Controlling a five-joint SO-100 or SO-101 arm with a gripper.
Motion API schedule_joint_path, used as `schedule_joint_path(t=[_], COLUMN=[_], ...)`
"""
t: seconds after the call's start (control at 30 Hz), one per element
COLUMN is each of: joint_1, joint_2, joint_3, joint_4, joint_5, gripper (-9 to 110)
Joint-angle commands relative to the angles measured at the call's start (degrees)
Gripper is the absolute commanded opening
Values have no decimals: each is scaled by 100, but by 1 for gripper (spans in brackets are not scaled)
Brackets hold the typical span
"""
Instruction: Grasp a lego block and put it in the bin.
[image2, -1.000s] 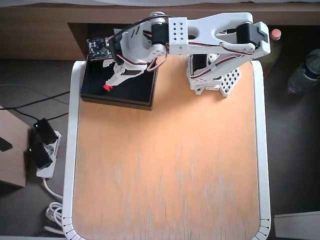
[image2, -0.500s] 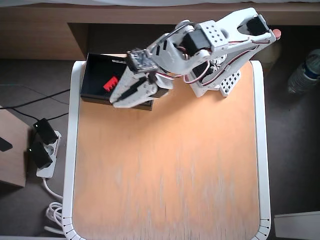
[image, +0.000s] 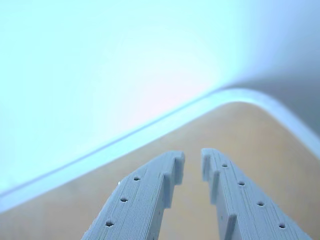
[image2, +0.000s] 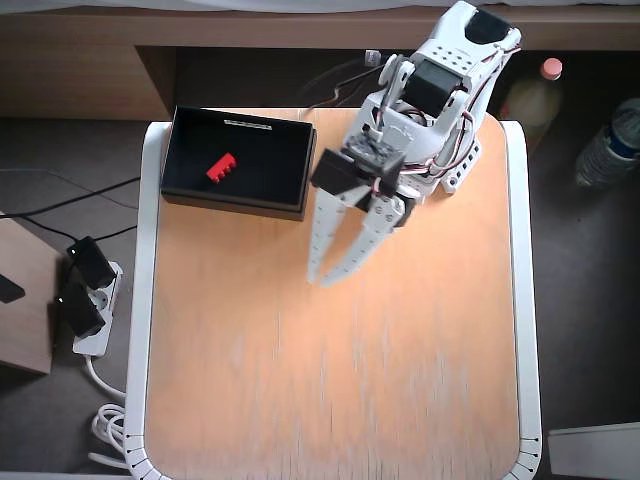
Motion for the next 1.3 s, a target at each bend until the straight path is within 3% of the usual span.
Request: schedule_joint_path(t=[0.0,0.3,0.63,1.0,1.27], joint_1=[-791,-2074,-2109,-2039,-2074], joint_2=[457,1204,2426,2426,2426], joint_3=[255,1485,3463,4790,5607], joint_4=[18,9,-9,0,404], joint_5=[141,176,343,149,-668], gripper=[0,0,0,0,0])
